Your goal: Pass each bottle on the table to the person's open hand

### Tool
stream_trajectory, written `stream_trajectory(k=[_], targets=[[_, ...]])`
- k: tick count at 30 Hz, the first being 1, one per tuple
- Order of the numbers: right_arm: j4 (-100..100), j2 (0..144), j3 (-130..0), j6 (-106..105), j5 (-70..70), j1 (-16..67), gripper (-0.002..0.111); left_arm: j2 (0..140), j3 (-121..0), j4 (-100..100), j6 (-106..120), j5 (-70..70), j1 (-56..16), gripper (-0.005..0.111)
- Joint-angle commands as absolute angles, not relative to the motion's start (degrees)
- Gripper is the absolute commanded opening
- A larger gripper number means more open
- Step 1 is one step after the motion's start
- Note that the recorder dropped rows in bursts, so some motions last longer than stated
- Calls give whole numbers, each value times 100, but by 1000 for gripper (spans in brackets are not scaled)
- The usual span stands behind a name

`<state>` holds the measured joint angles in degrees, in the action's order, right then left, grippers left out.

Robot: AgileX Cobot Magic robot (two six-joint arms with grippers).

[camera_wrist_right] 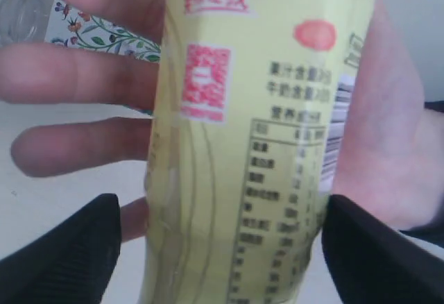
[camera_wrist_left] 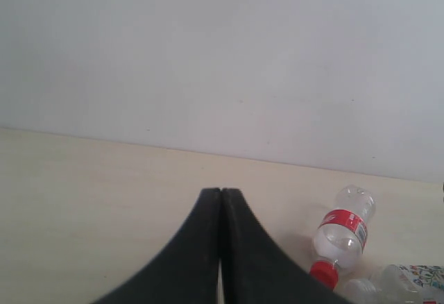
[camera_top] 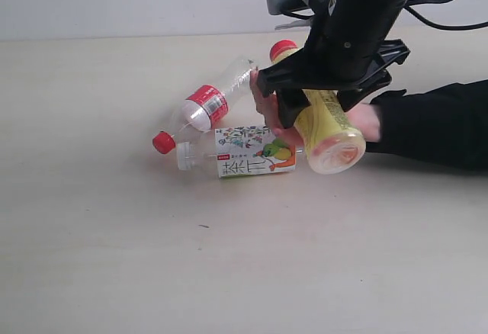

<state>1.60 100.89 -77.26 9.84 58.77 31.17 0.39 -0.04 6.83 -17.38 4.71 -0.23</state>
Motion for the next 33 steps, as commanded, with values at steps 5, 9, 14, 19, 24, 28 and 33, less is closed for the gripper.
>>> stream_trajectory(k=[5,9,14,19,24,28,33], targets=[[0,10087,-7775,960,5709,3087,80,0,0,693,-1717,480,0,0],[0,10087,-7775,960,5674,3087,80,0,0,693,-1717,480,0,0],[-155,9776,-7983,900,5576,3087,80,0,0,693,-1717,480,0,0],[-230,8639,-8234,721,5812,3087,78,0,0,693,-1717,480,0,0],[-912,7149,-7735,684,5981,3087,57,0,0,693,-1717,480,0,0],[-1081,5179,-6764,462,5731,3087,13,0,0,693,-1717,480,0,0],[-1107,3173,-5900,462,5655,3087,0,0,0,693,-1717,480,0,0]])
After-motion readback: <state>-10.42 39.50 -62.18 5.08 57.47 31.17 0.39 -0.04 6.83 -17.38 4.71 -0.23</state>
